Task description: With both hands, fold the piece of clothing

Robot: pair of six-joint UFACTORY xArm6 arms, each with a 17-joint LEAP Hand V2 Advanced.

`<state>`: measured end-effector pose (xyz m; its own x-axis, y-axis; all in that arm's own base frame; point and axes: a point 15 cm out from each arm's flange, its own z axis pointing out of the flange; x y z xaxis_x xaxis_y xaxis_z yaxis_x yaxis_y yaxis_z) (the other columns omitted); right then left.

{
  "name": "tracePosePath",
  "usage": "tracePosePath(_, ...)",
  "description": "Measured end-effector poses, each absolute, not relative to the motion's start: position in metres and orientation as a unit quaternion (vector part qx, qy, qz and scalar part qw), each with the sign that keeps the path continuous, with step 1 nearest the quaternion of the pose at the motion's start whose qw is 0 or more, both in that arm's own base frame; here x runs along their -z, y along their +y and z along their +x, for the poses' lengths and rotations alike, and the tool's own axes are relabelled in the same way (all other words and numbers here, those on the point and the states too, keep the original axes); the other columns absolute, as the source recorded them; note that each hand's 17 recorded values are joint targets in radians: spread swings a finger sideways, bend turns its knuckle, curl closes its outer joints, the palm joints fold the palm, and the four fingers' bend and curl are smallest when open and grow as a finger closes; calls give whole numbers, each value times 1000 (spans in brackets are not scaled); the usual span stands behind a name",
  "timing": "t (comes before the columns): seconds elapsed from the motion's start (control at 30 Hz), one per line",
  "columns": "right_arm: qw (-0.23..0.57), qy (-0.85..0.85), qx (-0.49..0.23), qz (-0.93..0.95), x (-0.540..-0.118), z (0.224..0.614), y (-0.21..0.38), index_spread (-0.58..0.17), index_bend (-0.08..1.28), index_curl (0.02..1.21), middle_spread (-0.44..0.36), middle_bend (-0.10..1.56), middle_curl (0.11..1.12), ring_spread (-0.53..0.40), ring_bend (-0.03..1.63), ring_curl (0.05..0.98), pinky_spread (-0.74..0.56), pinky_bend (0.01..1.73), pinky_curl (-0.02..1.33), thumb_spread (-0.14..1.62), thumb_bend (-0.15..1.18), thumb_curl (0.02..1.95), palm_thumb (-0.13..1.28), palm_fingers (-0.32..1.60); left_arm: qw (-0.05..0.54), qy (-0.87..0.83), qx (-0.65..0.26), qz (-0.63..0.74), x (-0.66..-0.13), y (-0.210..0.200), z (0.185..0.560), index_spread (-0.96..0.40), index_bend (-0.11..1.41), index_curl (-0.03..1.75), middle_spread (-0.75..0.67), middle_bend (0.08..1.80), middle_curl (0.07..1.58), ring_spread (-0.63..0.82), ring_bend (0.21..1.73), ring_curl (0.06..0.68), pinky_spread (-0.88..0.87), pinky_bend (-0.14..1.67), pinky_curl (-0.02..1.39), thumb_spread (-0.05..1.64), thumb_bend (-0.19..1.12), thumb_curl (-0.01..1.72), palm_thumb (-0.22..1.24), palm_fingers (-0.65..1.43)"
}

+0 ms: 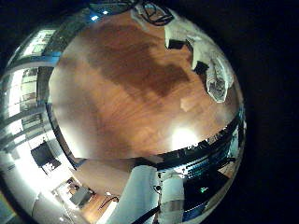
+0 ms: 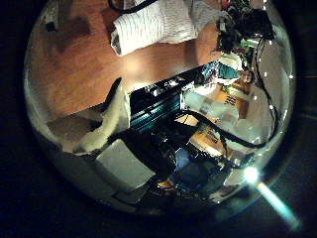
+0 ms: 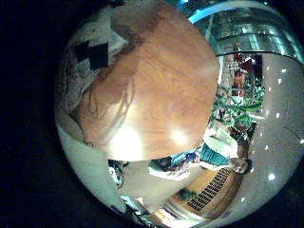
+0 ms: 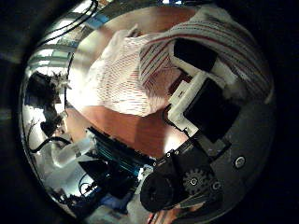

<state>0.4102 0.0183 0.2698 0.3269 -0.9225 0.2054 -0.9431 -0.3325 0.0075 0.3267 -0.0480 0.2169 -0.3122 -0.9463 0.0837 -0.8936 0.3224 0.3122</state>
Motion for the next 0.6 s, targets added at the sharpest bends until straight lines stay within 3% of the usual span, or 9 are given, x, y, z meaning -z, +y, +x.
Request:
tracePosePath(0.2,57,-504,-100,856,-286,408,95,-406,843,1089,-223,1087,1003,-238,1329,723,-260,1238,799,1214,-10,539,986,1039,132,-790,102,590,-214,-29,325,-35,178,389,96,195,404,44,742,256,90,378,442,1188,-17,351,526,245)
tracePosePath(0.5,106,-390,-119,907,-239,401,193,-406,823,1107,-223,1077,1013,-237,1324,726,-268,1218,814,1219,-22,534,938,1035,144,-771,95,613,-209,4,312,-35,178,388,98,195,403,44,740,255,90,378,441,1189,-17,351,526,246)
tracePosePath(0.6,106,-384,-115,910,-231,403,206,-412,749,1095,-233,1056,996,-240,1309,716,-301,1188,801,1233,-30,501,869,974,145,-763,92,624,-209,15,305,-35,178,388,98,195,402,44,740,255,90,378,440,1189,-17,351,526,246)
